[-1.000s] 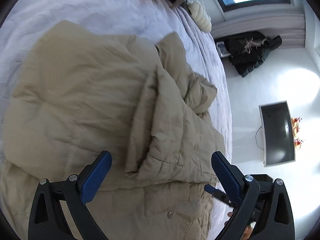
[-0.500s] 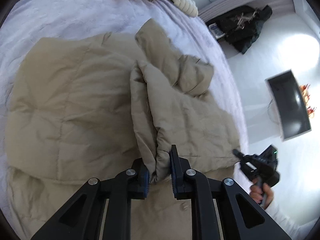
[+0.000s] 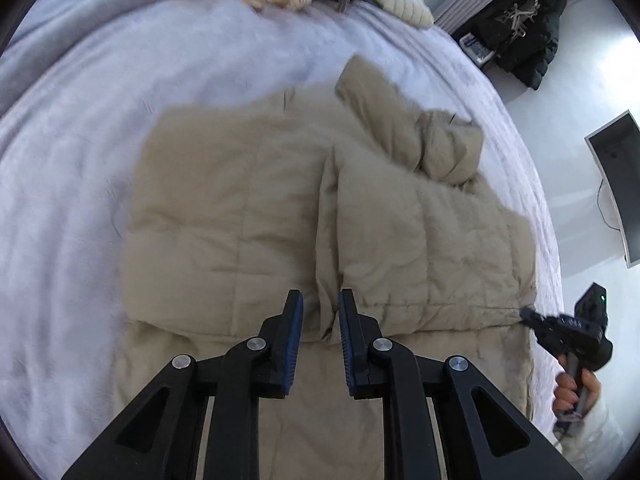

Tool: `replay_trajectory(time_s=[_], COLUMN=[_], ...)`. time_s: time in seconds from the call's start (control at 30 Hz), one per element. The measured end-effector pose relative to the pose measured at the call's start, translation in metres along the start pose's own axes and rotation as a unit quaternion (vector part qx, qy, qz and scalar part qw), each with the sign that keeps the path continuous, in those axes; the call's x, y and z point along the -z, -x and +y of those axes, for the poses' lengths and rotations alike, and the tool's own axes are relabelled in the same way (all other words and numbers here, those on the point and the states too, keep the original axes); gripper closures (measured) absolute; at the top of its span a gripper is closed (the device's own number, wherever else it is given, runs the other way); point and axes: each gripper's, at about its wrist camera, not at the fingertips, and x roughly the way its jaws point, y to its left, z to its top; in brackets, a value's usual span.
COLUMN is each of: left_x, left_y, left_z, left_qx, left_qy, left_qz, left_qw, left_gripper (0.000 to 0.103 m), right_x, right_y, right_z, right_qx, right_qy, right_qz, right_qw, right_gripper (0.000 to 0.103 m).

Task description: Fold large clothes

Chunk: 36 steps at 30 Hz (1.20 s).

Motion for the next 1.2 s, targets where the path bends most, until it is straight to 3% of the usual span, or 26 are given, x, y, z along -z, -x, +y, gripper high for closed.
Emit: replay_trajectory(time_s=[0.07,0.13,0.2,0.3,0.37,0.47,0.5,0.53,0.57,0.6,0.67,0.73,0.8,0.87,0.93,1.07,1.2], left_x=[-0.01,-0.019,-0.026,-0.031,-0.025,-0.02,-0.019,-0.017,-0.016,-0.016,-0.016,-0.016,-0.015,-0.015,-0.015,-0.015,-0.014], left_y=[0.011,0.011,0.001,-0.032,-0.054,-0.07,-0.074,-0.077,-0.08,-0.082,-0.084,-0.086,-0.088,-0.09,-0.091,-0.091,-0.091], left_z=[-0.006,-0.017,-0.03,-0.047,-0.046,-0.038,-0.035,-0.033,-0.031,-0.031,-0.03,-0.029,-0.028,-0.026,-0.028,-0.032,-0.032], left_qx=[0.002,0.01,0.016,-0.001,-0.023,-0.035,-0.035,-0.036,-0.038,-0.042,-0.043,-0.042,-0.04,-0.039,-0.043,-0.046,-0.046], left_qy=[-0.014,-0.024,-0.03,-0.033,-0.033,-0.028,-0.028,-0.028,-0.029,-0.031,-0.035,-0.039,-0.04,-0.037,-0.038,-0.046,-0.041], left_qz=[-0.015,-0.025,-0.026,-0.019,-0.009,-0.003,-0.003,-0.001,0.003,0.005,0.008,0.011,0.012,0.012,0.012,0.011,0.007], left_qw=[0.9998,0.9994,0.9991,0.9993,0.9991,0.999,0.999,0.999,0.9988,0.9986,0.9984,0.9983,0.9983,0.9985,0.9983,0.9978,0.9981], left_gripper=[0.084,0.084,0.084,0.084,0.084,0.084,0.084,0.084,0.084,0.084,0.084,0.084,0.084,0.084,0.084,0.084,0.084], right_x=[0.005,0.005,-0.009,-0.047,-0.069,-0.102,-0.107,-0.114,-0.118,-0.121,-0.122,-0.118,-0.116,-0.12,-0.125,-0.124,-0.102], right_y=[0.018,0.046,0.067,0.067,0.052,0.01,-0.001,-0.013,-0.022,-0.025,-0.012,-0.004,-0.007,-0.018,-0.025,-0.008,0.029], right_z=[0.01,0.02,0.021,-0.003,-0.023,-0.052,-0.057,-0.06,-0.058,-0.051,-0.022,0.013,0.028,0.024,0.007,-0.019,-0.004], right_qx=[-0.019,-0.055,-0.061,-0.062,-0.074,-0.124,-0.14,-0.15,-0.157,-0.157,-0.116,-0.039,0.04,0.092,0.122,0.135,0.116], right_qy=[0.037,0.079,0.089,0.035,-0.009,-0.081,-0.095,-0.109,-0.111,-0.097,-0.006,0.103,0.172,0.184,0.158,0.082,0.094], right_qz=[0.011,-0.009,-0.049,-0.085,-0.081,-0.051,-0.042,-0.033,-0.025,-0.022,-0.054,-0.078,-0.09,-0.087,-0.085,-0.108,-0.151], right_qw=[0.999,0.995,0.993,0.994,0.994,0.988,0.985,0.982,0.981,0.983,0.992,0.991,0.98,0.975,0.976,0.981,0.977], right_gripper=[0.076,0.037,0.035,0.035,0.036,0.036,0.036,0.043,0.071,0.084,0.091,0.092,0.093,0.094,0.094,0.094,0.094])
